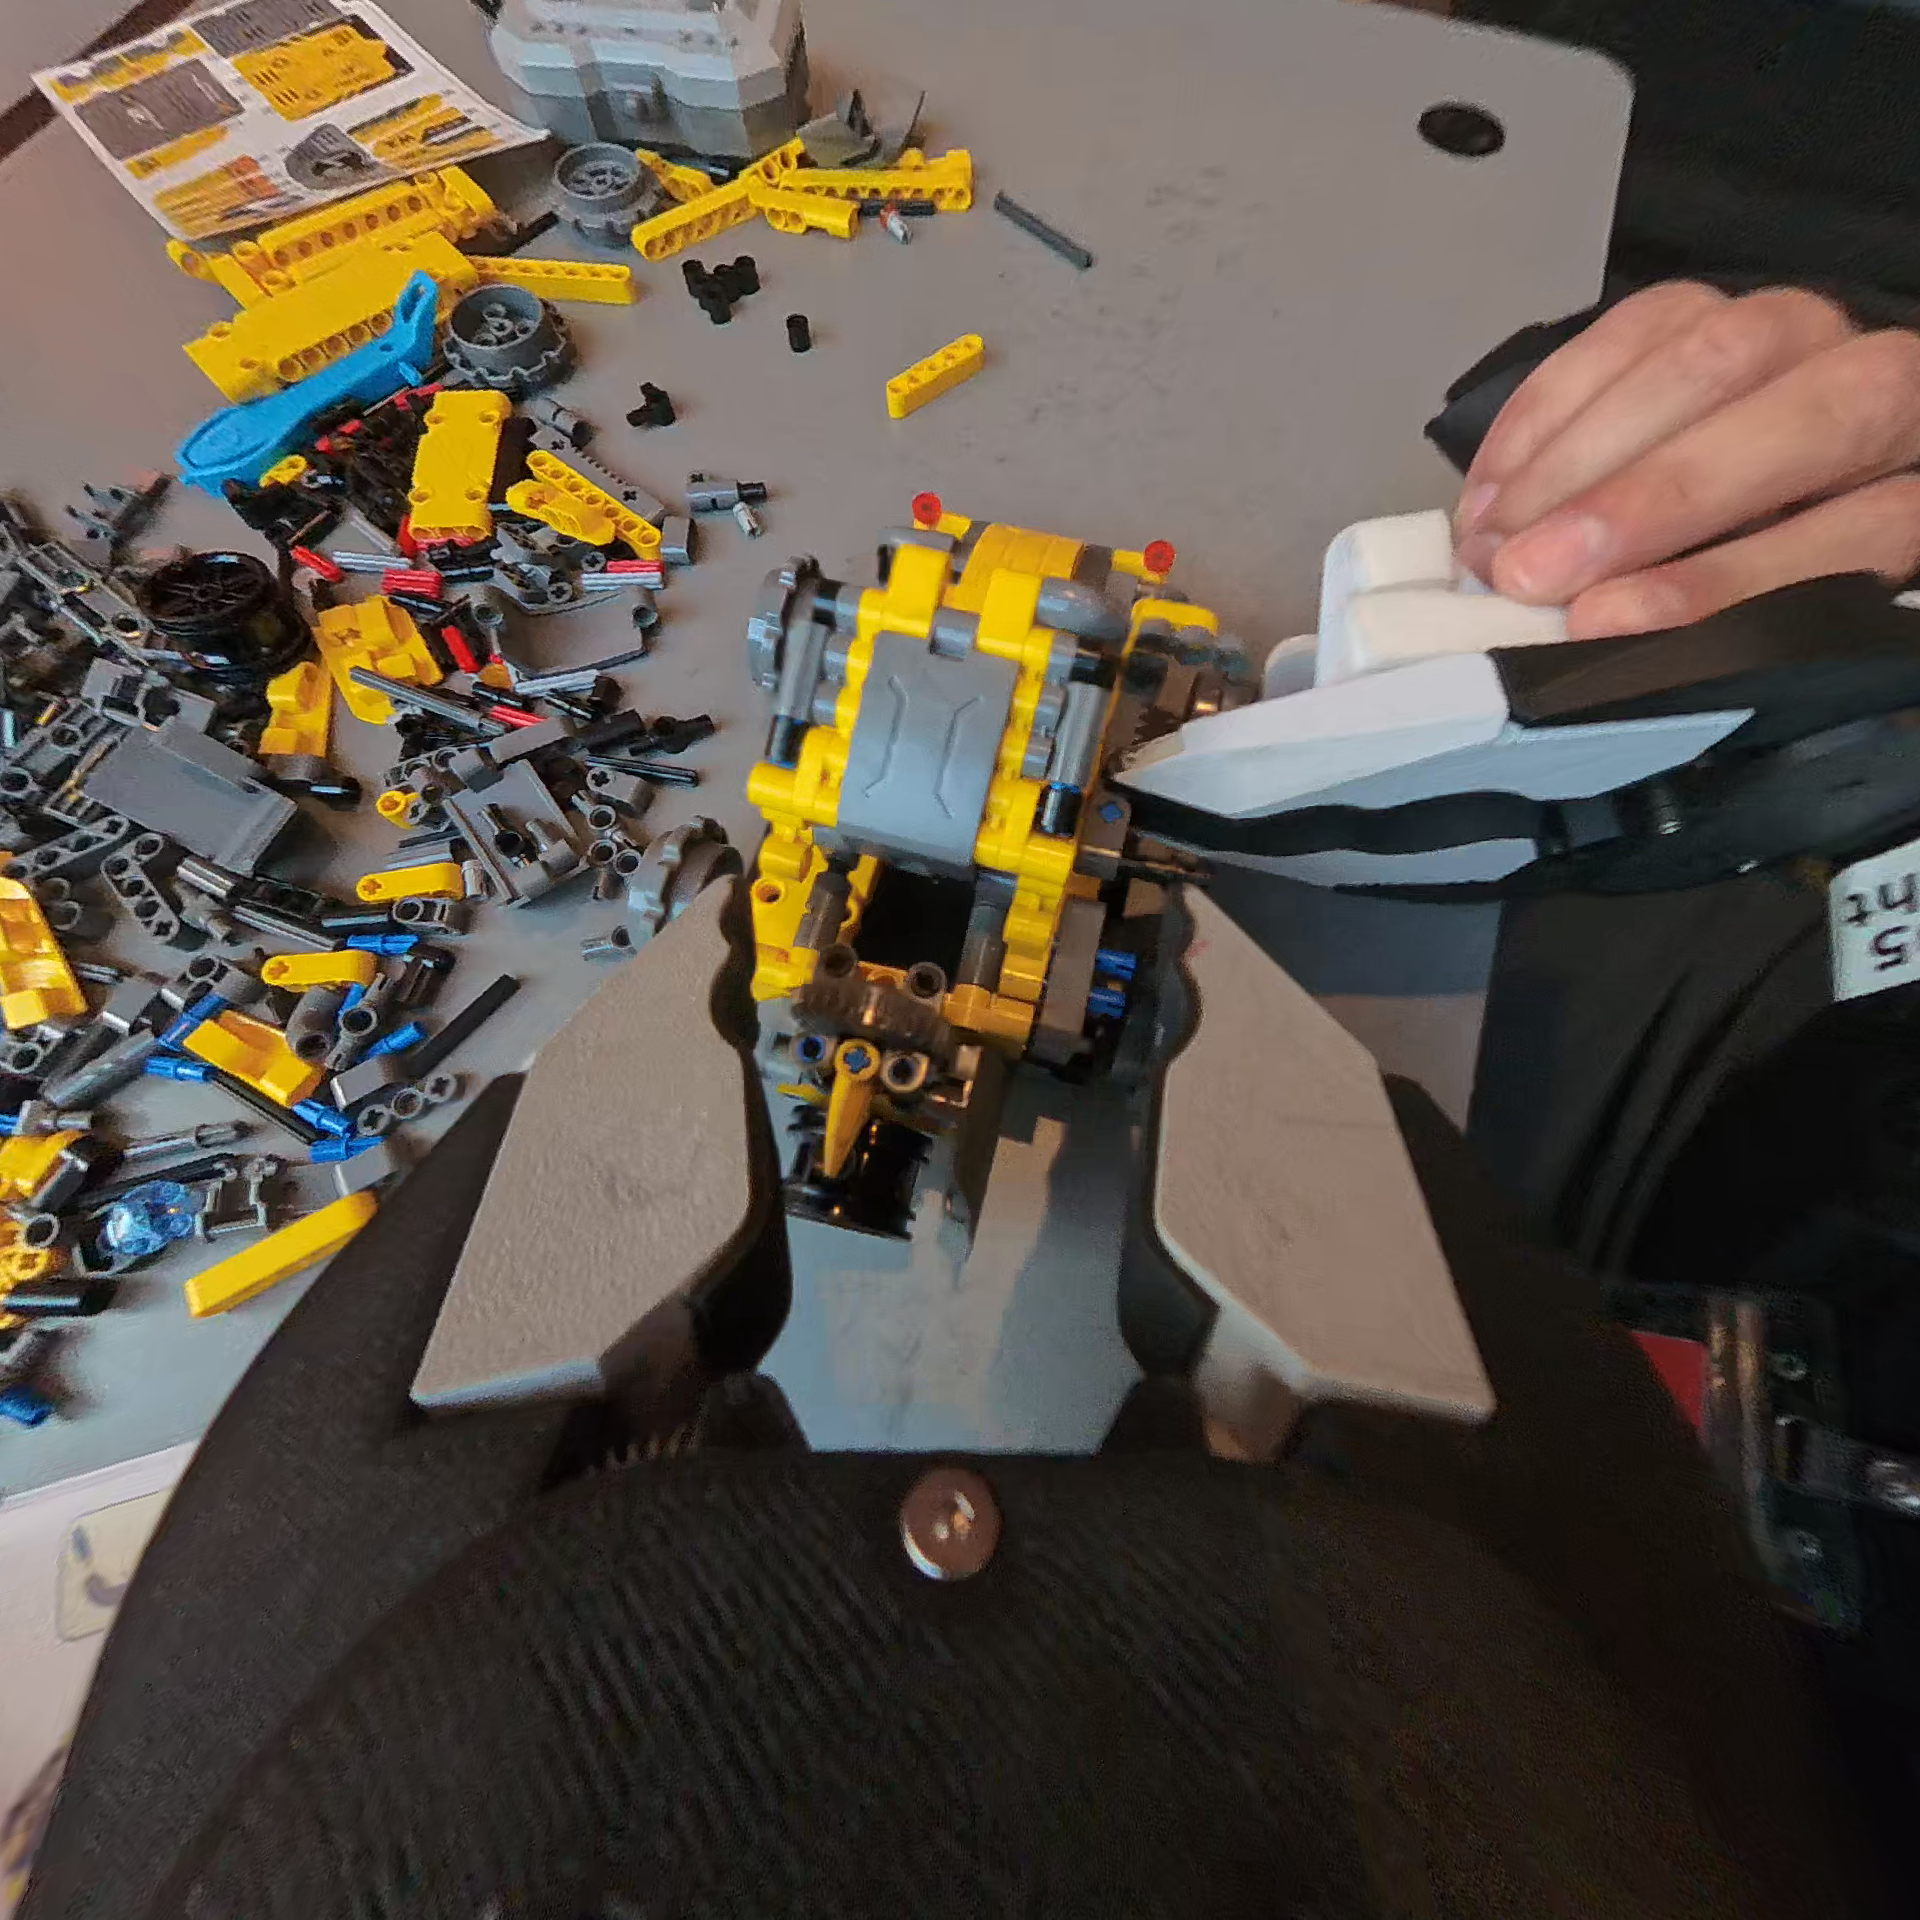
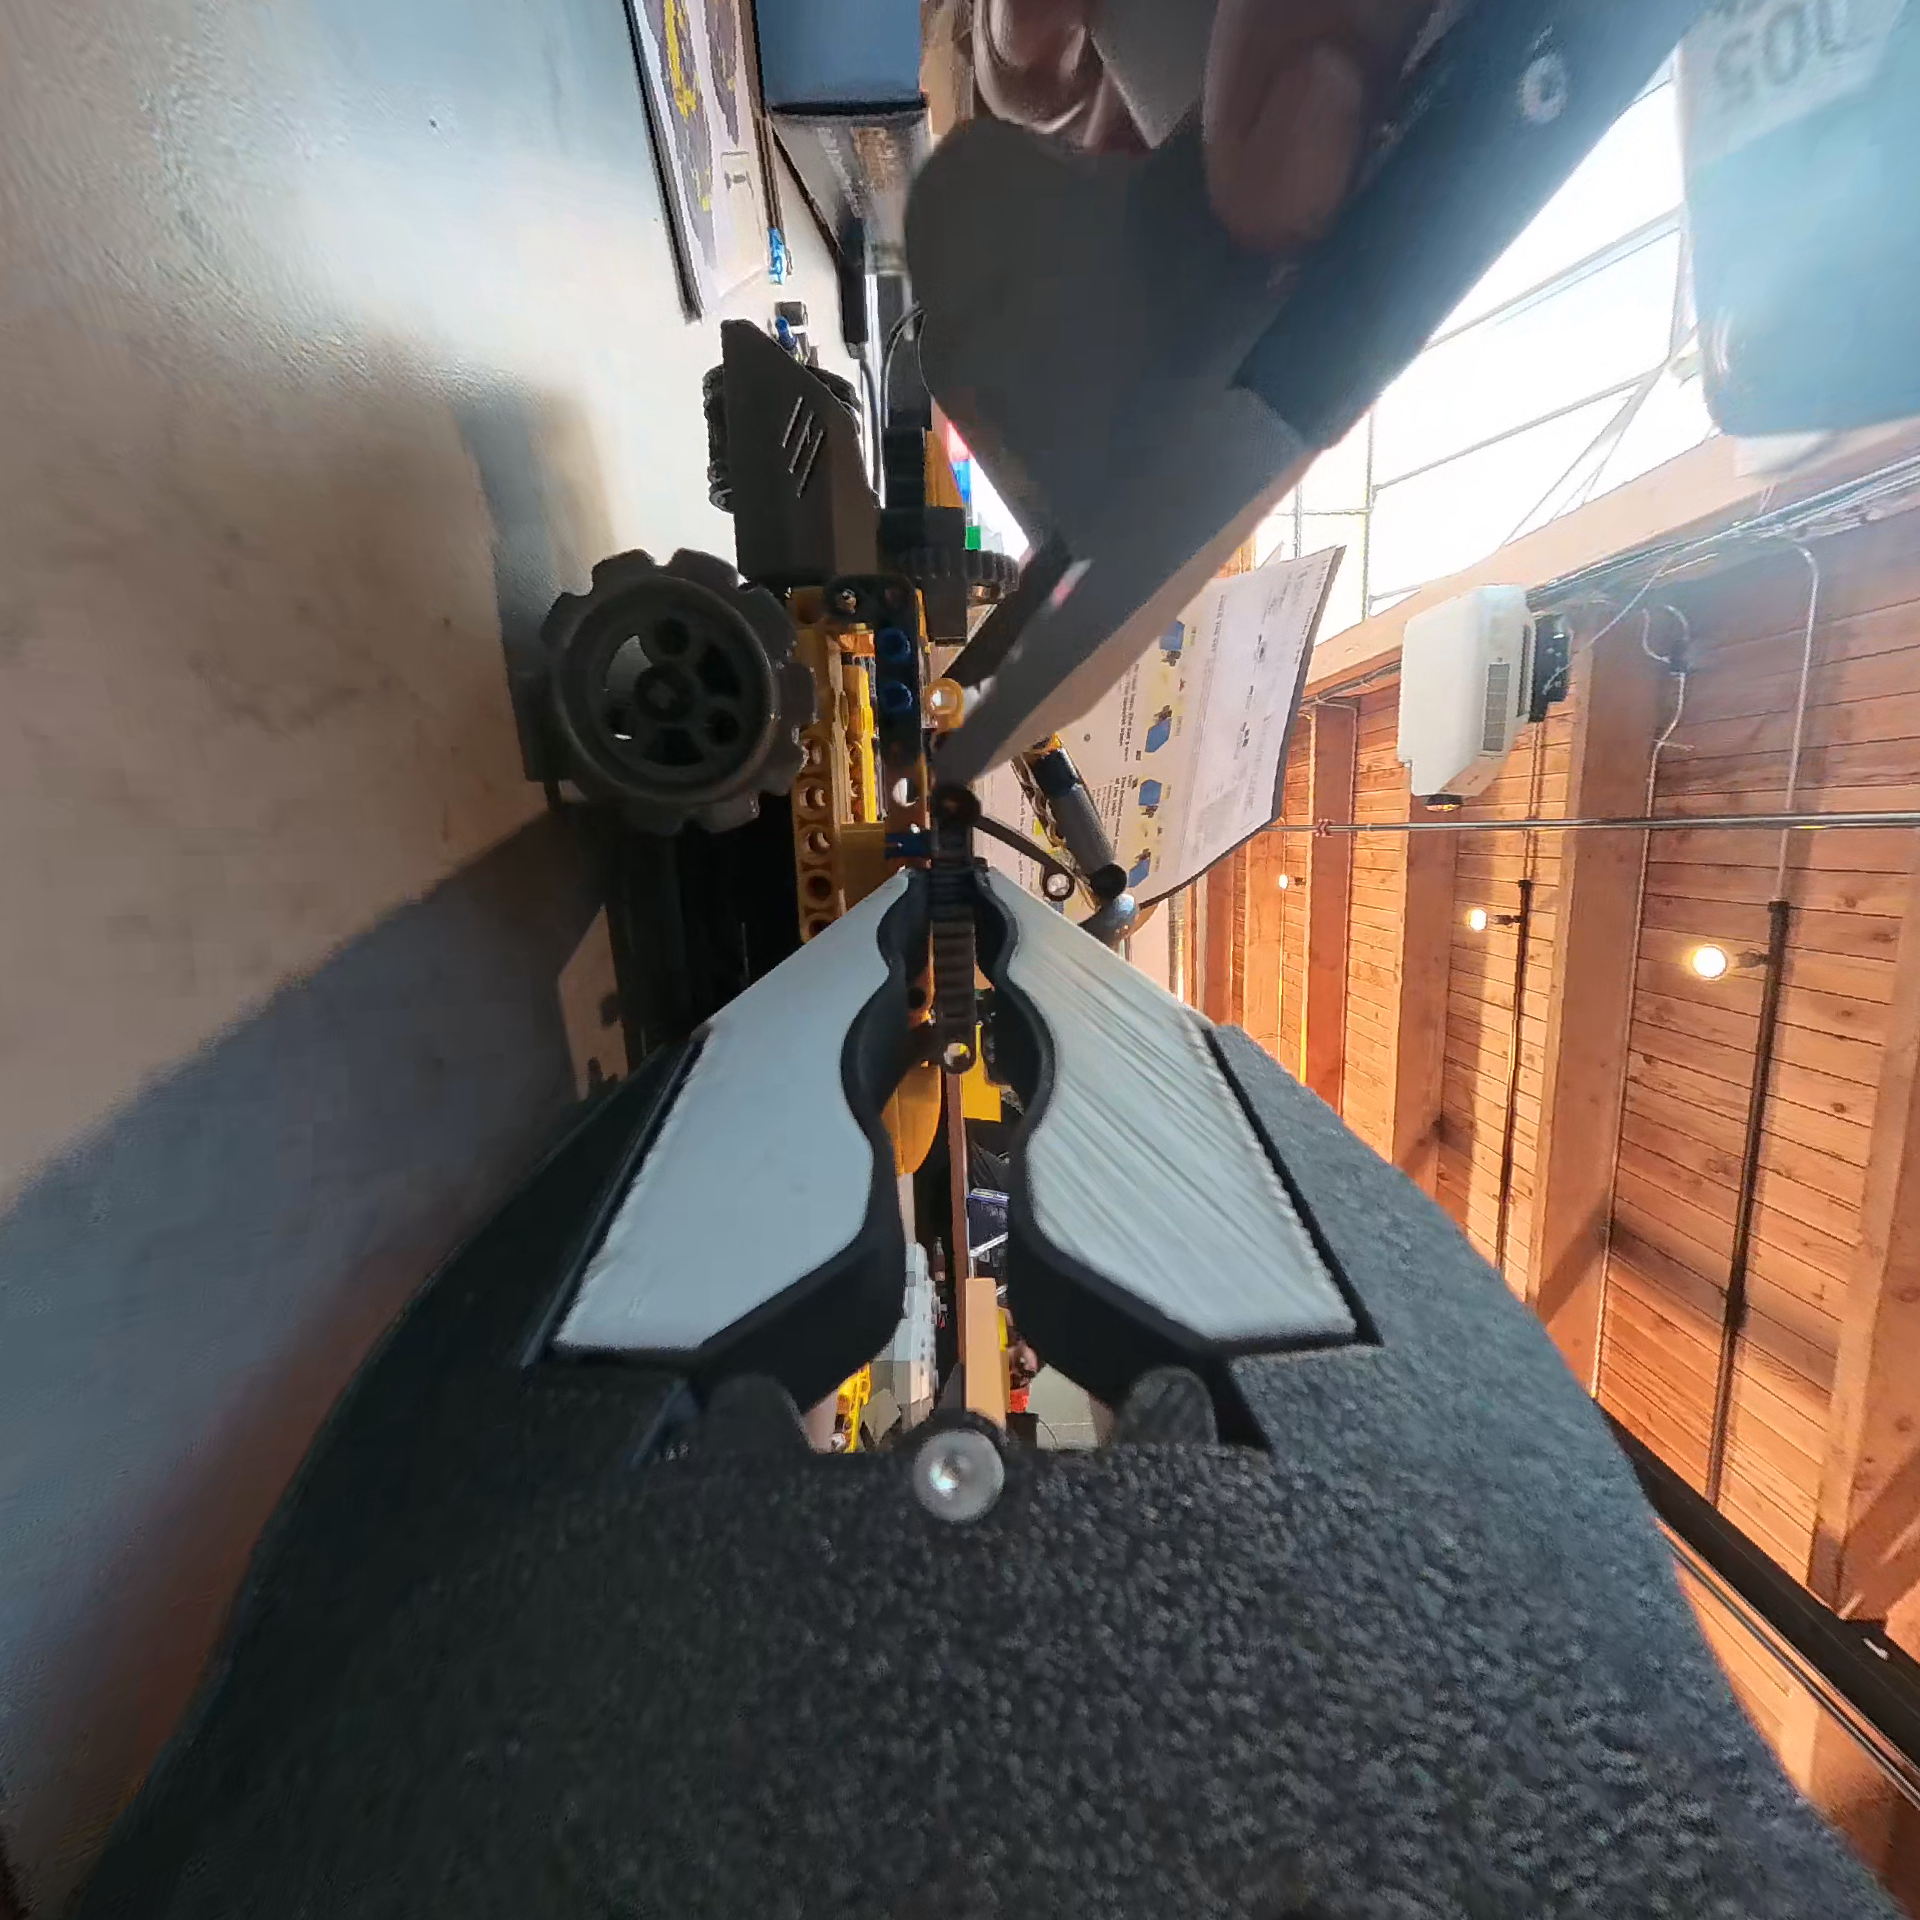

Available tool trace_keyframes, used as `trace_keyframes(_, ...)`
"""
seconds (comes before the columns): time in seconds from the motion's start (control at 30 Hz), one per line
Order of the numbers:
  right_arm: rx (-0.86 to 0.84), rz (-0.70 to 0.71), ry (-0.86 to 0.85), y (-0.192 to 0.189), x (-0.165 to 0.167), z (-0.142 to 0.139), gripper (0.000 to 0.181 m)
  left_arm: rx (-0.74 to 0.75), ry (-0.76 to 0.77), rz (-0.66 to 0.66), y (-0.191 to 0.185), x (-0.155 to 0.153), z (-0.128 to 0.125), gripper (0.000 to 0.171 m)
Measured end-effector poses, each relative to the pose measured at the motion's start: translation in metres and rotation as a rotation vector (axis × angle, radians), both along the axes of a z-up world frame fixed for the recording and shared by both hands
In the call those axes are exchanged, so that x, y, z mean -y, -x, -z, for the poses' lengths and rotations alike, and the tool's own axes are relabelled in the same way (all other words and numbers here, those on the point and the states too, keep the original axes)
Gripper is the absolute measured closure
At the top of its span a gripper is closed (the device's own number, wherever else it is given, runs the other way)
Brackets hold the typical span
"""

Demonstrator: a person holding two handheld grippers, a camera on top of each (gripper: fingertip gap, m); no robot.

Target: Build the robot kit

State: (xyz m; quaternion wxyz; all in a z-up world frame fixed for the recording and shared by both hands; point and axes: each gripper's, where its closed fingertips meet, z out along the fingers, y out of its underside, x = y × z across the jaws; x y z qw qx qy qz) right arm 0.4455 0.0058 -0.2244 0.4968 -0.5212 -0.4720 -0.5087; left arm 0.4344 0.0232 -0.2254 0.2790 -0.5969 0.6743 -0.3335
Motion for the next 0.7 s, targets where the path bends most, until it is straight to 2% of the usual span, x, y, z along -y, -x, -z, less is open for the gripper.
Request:
trace_keyframes(0.1, -0.007, -0.004, -0.003, 0.000, 0.000, 0.000, 0.174, 0.028, 0.067, -0.027, -0.001, -0.009, -0.008, 0.097)
trace_keyframes(0.23, -0.012, -0.006, -0.001, -0.001, -0.001, 0.000, 0.174, -0.028, 0.064, -0.008, -0.008, -0.007, 0.002, 0.086)
trace_keyframes(0.4, -0.031, -0.020, 0.010, 0.000, -0.004, 0.000, 0.174, -0.054, 0.096, 0.023, -0.017, 0.000, 0.008, 0.091)
trace_keyframes(0.5, -0.033, -0.021, 0.011, 0.000, -0.004, 0.000, 0.174, -0.052, 0.106, 0.029, -0.016, -0.003, 0.008, 0.097)
trace_keyframes(0.7, -0.050, -0.008, 0.022, 0.000, -0.006, 0.001, 0.174, -0.070, 0.118, 0.045, -0.015, -0.006, 0.008, 0.100)
